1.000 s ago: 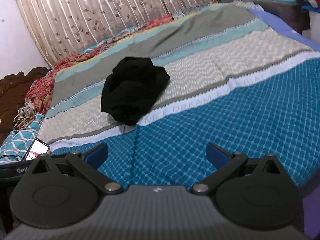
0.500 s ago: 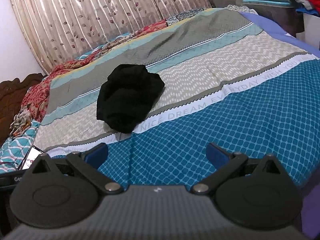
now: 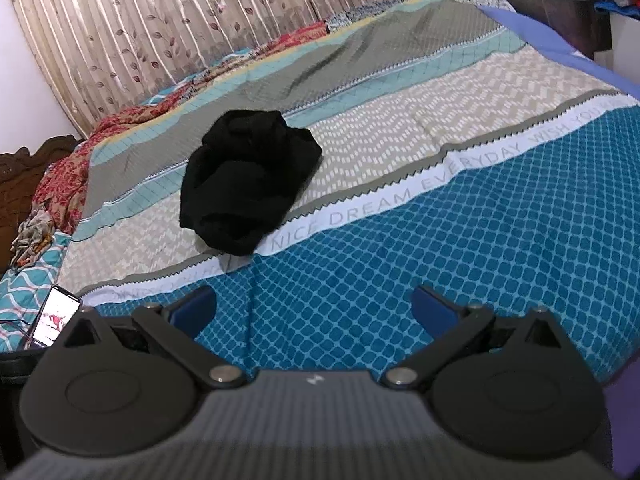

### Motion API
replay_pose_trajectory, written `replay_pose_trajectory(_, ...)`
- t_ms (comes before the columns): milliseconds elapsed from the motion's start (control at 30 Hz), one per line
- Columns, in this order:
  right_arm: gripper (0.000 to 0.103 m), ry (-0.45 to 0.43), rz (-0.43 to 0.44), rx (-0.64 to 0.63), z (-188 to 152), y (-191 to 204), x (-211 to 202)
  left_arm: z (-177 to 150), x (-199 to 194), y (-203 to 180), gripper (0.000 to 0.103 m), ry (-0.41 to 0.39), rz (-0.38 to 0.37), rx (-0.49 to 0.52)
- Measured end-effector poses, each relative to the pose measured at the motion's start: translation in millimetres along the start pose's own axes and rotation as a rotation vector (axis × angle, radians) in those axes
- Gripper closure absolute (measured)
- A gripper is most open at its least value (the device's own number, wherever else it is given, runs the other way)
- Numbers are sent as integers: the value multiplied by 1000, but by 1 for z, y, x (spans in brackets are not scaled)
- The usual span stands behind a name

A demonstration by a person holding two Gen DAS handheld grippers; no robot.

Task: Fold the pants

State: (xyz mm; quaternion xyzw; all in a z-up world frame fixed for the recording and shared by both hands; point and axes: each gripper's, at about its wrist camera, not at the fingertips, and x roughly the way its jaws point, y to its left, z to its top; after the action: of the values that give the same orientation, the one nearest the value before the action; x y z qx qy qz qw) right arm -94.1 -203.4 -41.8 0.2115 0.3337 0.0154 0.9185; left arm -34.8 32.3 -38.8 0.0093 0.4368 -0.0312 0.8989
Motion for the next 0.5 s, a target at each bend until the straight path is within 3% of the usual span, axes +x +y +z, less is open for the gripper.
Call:
replay_pose_trajectory(267,1,50,-24,-12,1,1,17,3,25,15,0,67,-1,-61)
replay_pose_trajectory(400,8,87,-35,-29,1,3,29,8,37,32,0,78,23,-125)
replay_pose_trajectory(500,21,101,-33,-53,4,8,38,10,42,46,0,68,52,-147)
